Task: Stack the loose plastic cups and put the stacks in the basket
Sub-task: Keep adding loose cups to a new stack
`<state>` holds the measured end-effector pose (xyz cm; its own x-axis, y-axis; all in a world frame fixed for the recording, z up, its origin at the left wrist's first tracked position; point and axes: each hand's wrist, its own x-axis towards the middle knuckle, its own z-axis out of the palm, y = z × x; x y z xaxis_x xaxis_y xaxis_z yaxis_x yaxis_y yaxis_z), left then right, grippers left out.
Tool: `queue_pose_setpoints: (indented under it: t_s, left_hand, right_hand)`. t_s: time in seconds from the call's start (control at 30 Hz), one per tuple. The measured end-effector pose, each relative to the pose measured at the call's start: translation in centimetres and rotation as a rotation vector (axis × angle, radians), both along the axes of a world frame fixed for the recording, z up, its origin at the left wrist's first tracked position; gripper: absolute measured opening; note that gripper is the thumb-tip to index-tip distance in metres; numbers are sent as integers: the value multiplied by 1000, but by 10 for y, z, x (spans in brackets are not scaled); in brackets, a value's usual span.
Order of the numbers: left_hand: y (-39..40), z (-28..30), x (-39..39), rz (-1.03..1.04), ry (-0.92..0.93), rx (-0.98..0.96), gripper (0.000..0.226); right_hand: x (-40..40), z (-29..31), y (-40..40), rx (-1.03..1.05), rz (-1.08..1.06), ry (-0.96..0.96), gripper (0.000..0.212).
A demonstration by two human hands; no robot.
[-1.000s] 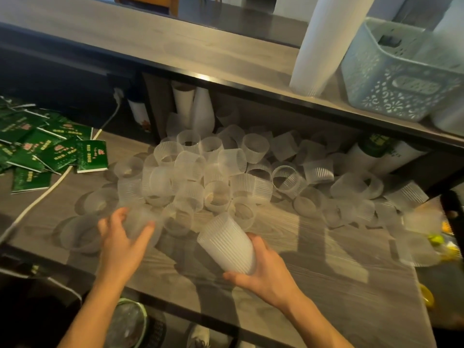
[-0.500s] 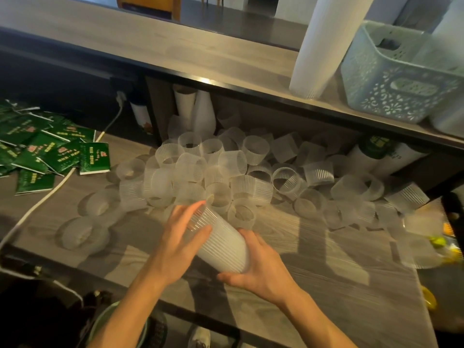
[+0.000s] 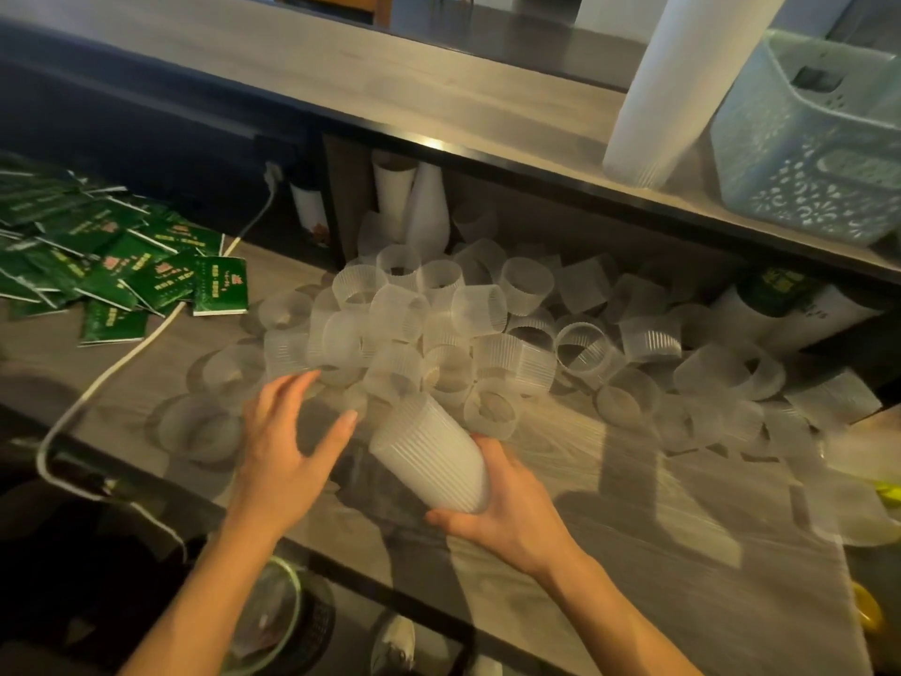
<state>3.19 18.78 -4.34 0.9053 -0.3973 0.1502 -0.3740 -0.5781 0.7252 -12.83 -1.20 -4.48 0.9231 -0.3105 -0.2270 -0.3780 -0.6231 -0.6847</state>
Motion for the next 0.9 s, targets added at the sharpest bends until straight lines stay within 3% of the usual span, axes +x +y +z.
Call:
queue_pose_setpoints:
  t_s: [0.1,0.17,0.3,0.43,0.57,0.67,0.9]
  left_hand:
    - [29,-18,18,185,-140,192,69]
    - [50,-34,28,315,-188,371,79]
    - [72,-57,49,421,-46,548,102]
    - [71,-60,67,421,65,575,96]
    - [61,-57,67,426,64,523,71]
    - [52,-48,54,410,63,457,69]
    - [11,5,29,222,123,-26,51]
  right_hand:
    - [2,0,1,-10,3,19,87]
    - [4,0,2,-14,13,29,88]
    - [5,0,6,-8,32,45,87]
    - [3,-1,9,-3,43,76,90]
    - [0,-2,8,6,25,91,91]
    - [-3,0,6,17,8,88,91]
    - [-6,2,-3,-5,-20,93,93]
